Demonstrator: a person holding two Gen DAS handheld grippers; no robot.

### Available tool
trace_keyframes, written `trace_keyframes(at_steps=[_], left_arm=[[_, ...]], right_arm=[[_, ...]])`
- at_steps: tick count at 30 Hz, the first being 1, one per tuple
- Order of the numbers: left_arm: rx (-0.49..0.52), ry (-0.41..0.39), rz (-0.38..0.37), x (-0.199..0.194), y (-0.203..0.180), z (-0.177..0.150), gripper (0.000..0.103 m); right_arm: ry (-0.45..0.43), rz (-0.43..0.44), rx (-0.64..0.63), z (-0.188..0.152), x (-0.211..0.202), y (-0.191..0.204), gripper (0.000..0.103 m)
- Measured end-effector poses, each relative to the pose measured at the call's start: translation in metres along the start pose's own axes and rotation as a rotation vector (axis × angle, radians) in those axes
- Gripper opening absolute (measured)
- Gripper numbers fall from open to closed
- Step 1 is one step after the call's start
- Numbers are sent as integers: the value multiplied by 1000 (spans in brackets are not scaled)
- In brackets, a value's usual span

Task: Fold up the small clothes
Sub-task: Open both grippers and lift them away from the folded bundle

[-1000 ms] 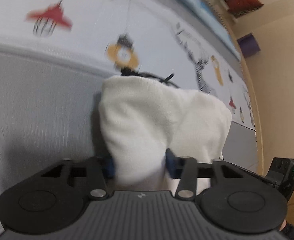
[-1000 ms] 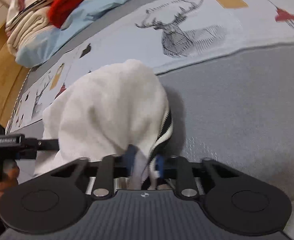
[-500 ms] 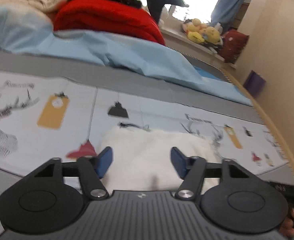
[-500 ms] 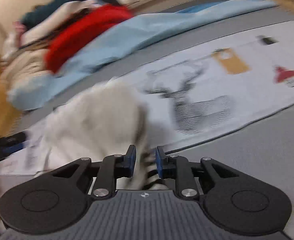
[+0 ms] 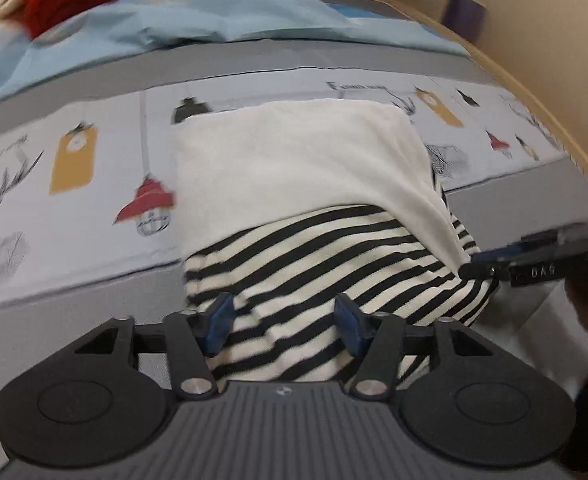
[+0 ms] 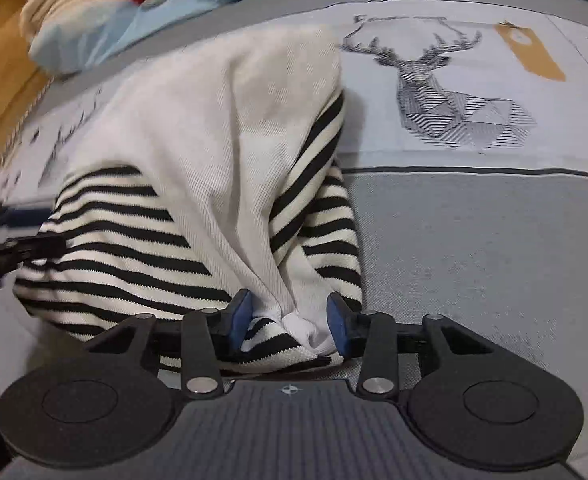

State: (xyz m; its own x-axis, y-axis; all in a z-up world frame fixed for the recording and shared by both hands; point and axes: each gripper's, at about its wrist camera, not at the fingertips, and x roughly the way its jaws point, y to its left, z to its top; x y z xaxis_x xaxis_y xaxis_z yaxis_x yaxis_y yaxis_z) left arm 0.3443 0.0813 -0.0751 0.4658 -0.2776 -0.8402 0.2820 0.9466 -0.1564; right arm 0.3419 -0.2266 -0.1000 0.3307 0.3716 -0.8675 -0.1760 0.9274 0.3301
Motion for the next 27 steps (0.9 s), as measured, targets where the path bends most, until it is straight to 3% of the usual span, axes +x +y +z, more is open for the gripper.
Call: trace_keyframes(at_steps=[3, 6, 7, 9, 11, 14, 17, 18, 22, 25, 27], left_arm=[[-9, 117, 16, 22, 8, -15, 45], [-6, 92, 42, 15, 1, -19, 45], [-23, 75, 66, 8, -2, -21, 50], [-45, 55, 154, -13, -10, -26, 68], [-41, -7, 188, -43, -22, -33, 84], [-62, -124, 189, -93, -43, -49, 89], [-86, -202, 203, -132, -65, -67, 103], [-93, -227, 205, -142, -71, -71, 103], [-142, -325, 208, -172, -88, -89, 103], [-202, -359, 180, -182, -93, -95, 103], [-199, -366, 200, -183, -99, -95, 103]], right_arm=[[4, -24, -38, -9, -1, 7, 40], [3, -37, -39, -13, -2, 11, 40], [-2, -45, -30, -13, -6, 12, 40], [-26, -78, -7, -16, -16, 13, 41], [-81, -110, -11, -19, -42, 23, 42], [-226, -101, -37, -33, -96, 41, 46], [-328, -109, -59, -62, -139, 57, 65], [-357, -120, -67, -74, -150, 62, 71], [-491, -193, -54, -123, -186, 78, 73], [-583, -213, -60, -142, -205, 91, 80], [-605, -247, -88, -151, -207, 99, 82]])
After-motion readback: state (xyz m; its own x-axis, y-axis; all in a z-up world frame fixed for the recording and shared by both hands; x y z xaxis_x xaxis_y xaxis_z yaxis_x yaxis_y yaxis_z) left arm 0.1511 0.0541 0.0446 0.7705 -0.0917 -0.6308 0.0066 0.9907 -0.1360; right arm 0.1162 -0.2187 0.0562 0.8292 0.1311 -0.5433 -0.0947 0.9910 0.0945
